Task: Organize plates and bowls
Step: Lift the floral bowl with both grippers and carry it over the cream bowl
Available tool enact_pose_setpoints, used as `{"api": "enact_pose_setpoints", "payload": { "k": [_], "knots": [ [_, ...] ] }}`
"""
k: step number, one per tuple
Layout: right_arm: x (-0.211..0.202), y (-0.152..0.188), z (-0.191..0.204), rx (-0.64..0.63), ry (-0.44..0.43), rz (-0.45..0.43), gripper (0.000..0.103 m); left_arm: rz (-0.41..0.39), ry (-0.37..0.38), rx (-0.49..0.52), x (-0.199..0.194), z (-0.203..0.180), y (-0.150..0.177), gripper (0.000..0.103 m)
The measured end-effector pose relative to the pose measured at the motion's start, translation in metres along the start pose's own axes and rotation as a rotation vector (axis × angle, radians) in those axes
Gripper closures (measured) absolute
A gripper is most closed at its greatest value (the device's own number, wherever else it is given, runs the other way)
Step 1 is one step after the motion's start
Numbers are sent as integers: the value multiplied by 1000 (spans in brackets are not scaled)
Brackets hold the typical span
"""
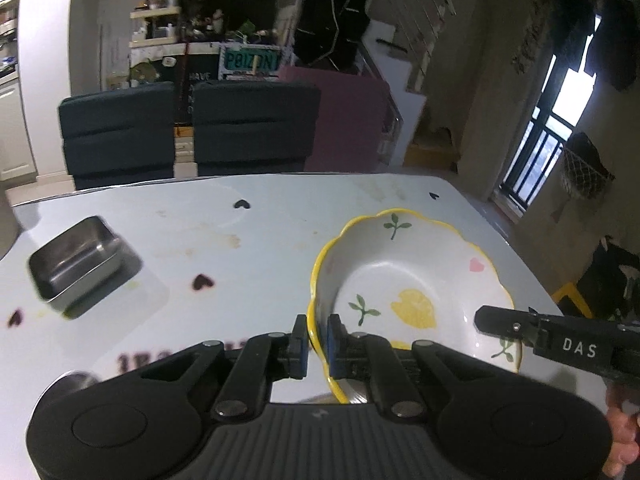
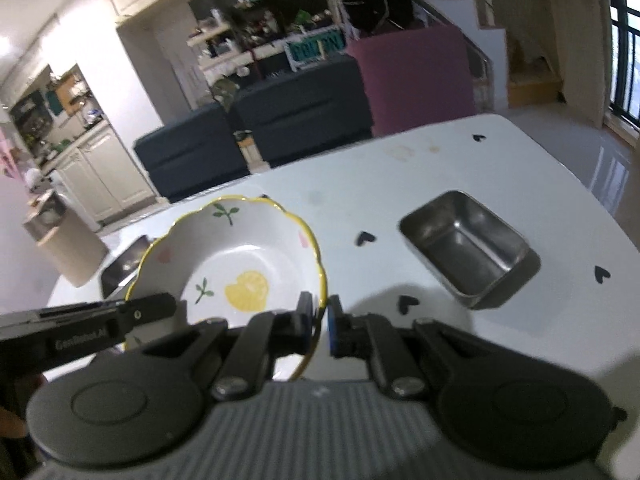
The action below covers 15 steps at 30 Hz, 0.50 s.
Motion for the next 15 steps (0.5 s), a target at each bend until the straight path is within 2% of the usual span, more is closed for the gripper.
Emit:
{"api": "enact_pose_setpoints", "payload": {
  "k": [7, 15],
  "knots": [
    [-25, 16, 28, -26, -70, -13, 94, -41, -45, -34, -45, 18, 13, 94],
    [-46, 32, 36, -41, -88, -28, 94, -78, -24, -78, -73, 19, 35, 94]
  ]
}}
Point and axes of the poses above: each gripper's, at about its wrist camera, not at the fingertips, and x roughly the way its jaws point, z to its left, y to its underside, the point moved 10 cm from there along x, roughly the way its jaws point, and after that the axes turned 15 degrees about -z, right-handed, at the moved point
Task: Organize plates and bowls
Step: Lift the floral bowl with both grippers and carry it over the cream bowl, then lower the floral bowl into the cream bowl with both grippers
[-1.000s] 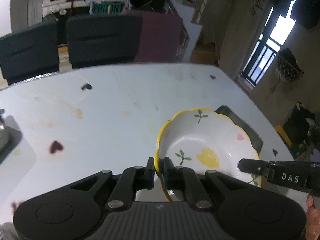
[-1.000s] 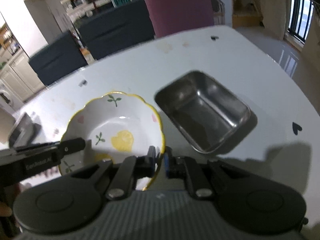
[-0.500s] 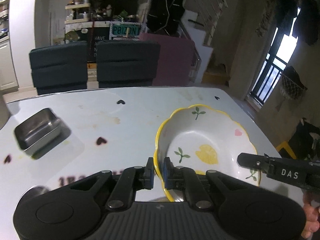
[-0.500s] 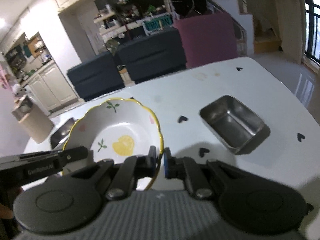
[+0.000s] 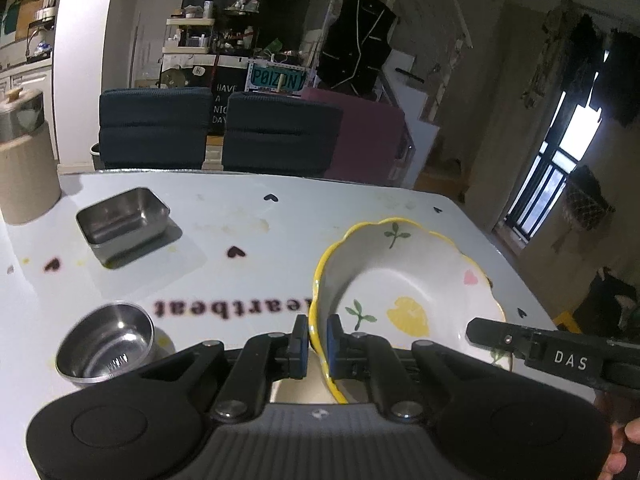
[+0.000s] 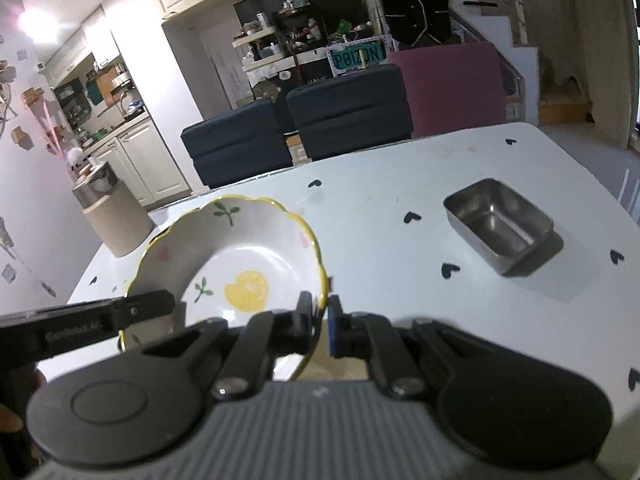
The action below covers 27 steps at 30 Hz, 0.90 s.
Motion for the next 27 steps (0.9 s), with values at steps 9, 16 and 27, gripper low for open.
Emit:
{"api": "enact_pose_setpoints", "payload": {
  "k": [9, 16, 27],
  "knots": [
    [-6, 21, -5, -59, 30, 67, 94, 67, 15, -74, 7, 5, 44, 93],
    [6, 46, -7, -72, 49, 162, 94, 128, -18, -68, 20, 15, 64, 94],
    [15, 68, -9, -101, 90, 255, 94, 205, -39, -49, 35, 19, 88, 94]
  ]
}}
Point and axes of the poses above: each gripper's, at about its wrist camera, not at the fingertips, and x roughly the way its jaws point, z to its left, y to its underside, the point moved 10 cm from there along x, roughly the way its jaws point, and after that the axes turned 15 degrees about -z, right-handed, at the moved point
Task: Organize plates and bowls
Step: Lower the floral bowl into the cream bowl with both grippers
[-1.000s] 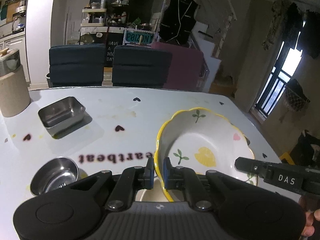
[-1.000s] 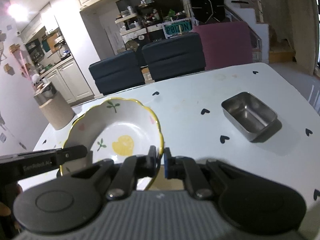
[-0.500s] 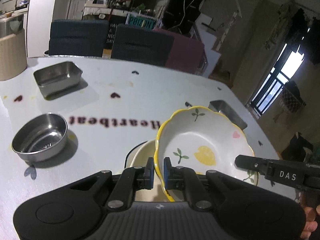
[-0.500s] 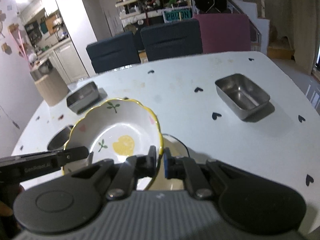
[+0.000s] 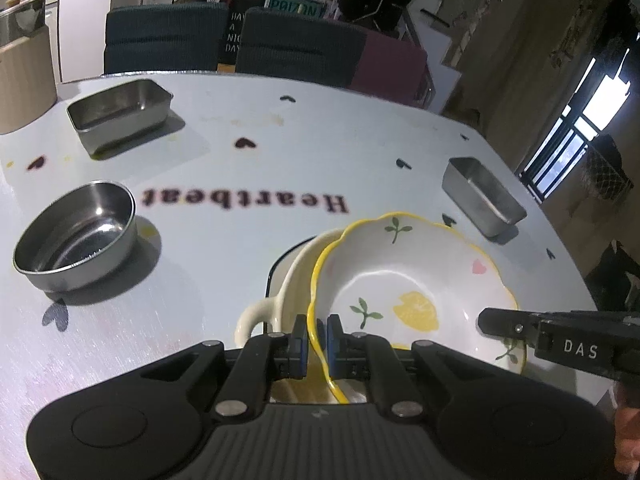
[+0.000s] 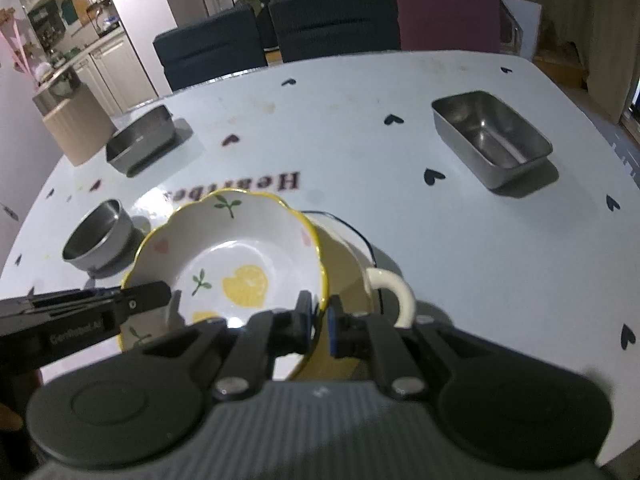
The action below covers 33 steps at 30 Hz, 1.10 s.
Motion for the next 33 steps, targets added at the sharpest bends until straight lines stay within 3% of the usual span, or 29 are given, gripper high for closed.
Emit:
{"api": "enact_pose_setpoints", "payload": {
  "k": [24, 33],
  "knots": [
    [19, 17, 3, -30, 42, 94, 91, 35, -11, 57, 8, -3, 9, 92],
    [25, 18, -2, 58, 28, 129, 92, 44, 6, 49, 7, -1, 9, 93]
  ]
}}
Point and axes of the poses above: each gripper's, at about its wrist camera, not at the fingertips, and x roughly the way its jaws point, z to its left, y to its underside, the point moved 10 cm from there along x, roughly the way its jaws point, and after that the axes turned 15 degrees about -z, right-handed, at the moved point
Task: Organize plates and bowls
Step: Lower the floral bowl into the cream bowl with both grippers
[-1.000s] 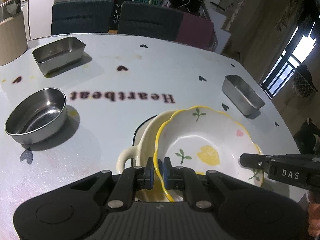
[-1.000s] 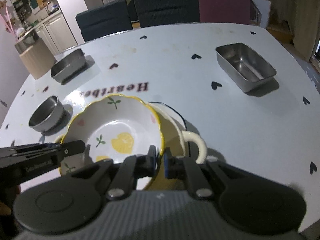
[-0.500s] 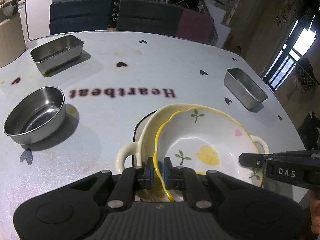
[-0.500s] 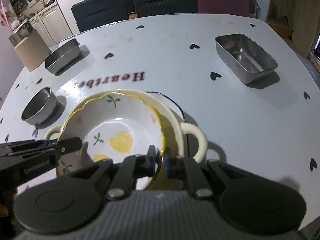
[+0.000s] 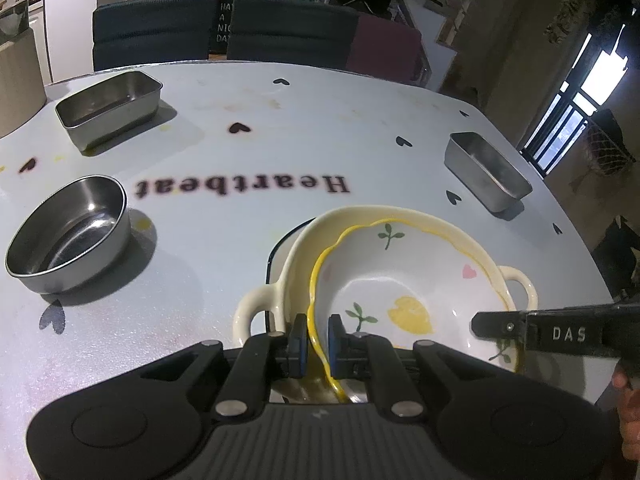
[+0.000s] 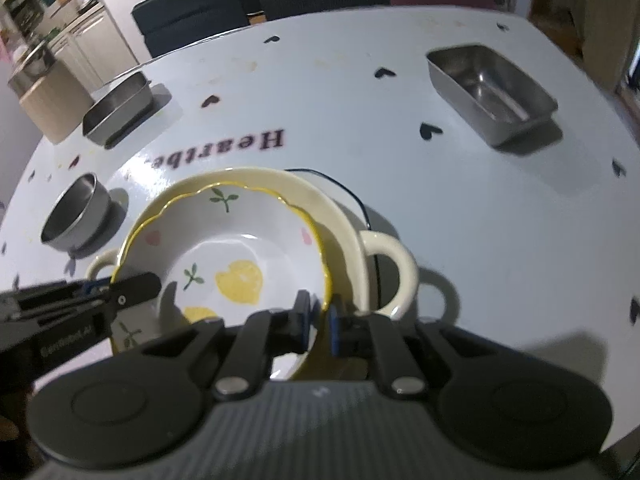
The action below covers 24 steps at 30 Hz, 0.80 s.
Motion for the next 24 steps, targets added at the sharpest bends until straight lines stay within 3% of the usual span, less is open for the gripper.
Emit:
{"api": "enact_pose_setpoints", "payload": {
  "k": [4, 9, 24],
  "knots": [
    [2, 2, -8, 132, -26, 30, 91, 4, 4, 15, 0, -1, 0, 92],
    [-6, -9, -16, 193, -47, -5, 89, 5, 3, 14, 1, -1, 0, 92],
    [-3, -4, -13, 152, -25, 10, 89, 50, 21, -39, -2, 0, 3, 92]
  ]
}}
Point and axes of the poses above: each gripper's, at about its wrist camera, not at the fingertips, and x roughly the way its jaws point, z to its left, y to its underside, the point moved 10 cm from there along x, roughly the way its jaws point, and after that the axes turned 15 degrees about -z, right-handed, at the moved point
